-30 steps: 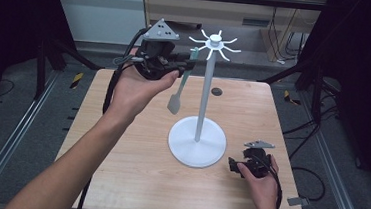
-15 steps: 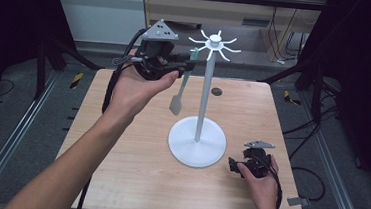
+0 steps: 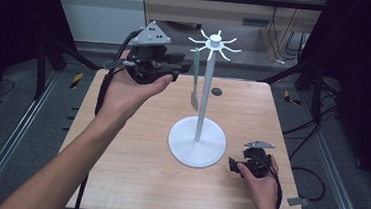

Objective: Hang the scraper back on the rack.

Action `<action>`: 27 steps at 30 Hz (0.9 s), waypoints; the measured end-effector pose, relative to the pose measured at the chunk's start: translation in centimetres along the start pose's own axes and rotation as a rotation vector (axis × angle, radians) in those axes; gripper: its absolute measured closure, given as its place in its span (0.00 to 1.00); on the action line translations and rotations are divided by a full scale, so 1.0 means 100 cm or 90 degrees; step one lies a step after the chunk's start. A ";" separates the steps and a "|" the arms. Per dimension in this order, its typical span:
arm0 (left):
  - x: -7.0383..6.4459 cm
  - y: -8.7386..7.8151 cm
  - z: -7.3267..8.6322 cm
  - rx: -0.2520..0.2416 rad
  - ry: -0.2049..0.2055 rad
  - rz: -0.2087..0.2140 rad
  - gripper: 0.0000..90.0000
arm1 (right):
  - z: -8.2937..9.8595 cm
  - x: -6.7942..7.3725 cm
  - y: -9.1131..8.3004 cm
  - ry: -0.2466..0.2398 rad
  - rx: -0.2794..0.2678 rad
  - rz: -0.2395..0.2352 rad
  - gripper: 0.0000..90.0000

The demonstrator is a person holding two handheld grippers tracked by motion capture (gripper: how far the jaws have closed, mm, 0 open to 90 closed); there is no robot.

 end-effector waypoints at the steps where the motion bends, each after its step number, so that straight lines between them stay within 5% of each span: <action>1: 0.000 -0.001 0.002 0.001 0.000 -0.002 0.70 | 0.000 0.000 0.000 0.000 0.000 0.001 0.10; 5: 0.000 -0.005 0.014 0.010 0.021 -0.018 0.57 | 0.000 0.000 0.000 -0.002 0.000 0.002 0.10; 14: 0.003 -0.013 0.050 0.033 0.009 -0.003 0.19 | 0.000 0.001 0.000 0.000 -0.002 0.001 0.10; 21: 0.001 -0.018 0.087 0.053 -0.003 0.022 0.13 | 0.000 0.001 0.000 -0.001 -0.001 0.000 0.10; 27: 0.003 -0.019 0.117 0.061 0.003 0.010 0.12 | 0.000 0.002 0.000 0.001 0.001 0.004 0.10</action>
Point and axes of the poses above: each handheld gripper's, and its own axes: y roughly forward along the jaws, z roughly out of its underside, x roughly to its left, the point moved 3 cm from there along y, roughly forward along the jaws, and after that the axes turned 11 degrees about -z, right-handed, at the moved point
